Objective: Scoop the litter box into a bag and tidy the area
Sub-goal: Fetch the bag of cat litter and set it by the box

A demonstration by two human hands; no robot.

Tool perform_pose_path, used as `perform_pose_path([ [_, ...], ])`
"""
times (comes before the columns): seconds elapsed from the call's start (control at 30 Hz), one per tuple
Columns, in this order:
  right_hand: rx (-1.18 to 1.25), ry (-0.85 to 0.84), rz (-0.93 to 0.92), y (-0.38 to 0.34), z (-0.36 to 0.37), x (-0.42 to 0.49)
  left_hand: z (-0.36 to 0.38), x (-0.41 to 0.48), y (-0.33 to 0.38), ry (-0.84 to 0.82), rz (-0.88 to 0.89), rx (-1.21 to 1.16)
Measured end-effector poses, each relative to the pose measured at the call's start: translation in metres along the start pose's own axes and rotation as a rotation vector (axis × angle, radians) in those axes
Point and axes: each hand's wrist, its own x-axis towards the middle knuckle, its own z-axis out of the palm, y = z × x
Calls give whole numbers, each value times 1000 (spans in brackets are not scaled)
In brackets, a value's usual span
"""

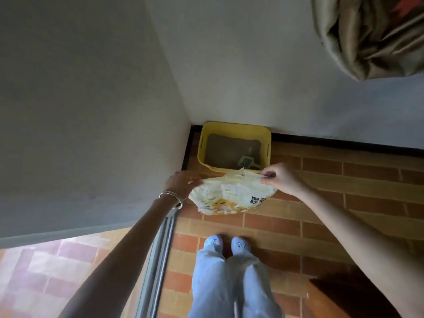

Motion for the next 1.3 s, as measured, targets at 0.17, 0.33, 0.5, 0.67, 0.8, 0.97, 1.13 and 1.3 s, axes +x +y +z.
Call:
perform_pose_path([
  [0.17,-32,8,-7,81,71,61,85,75,-53,-78,35,-9],
  [0.33,-64,52,8,163,139,128,172,151,-108,-84,92,1],
  [0.5,-41,285,-65,217,174,183,214,213,-137,128,195,-48],
  [0.67,-44,605,-272,234,181,227,223,264,-148,542,384,59],
  [0.8,-64,726,-286,266,210,244,254,286,-164,830,322,-45],
  [0.97,229,858,-322,305,243,241,300,289,-185,940,360,-358],
  [1.13,301,944,-350,325,286,224,341,272,-197,1019,381,-410],
  [1.3,196,749,-313,369,351,219,419,264,-229,904,418,-283],
])
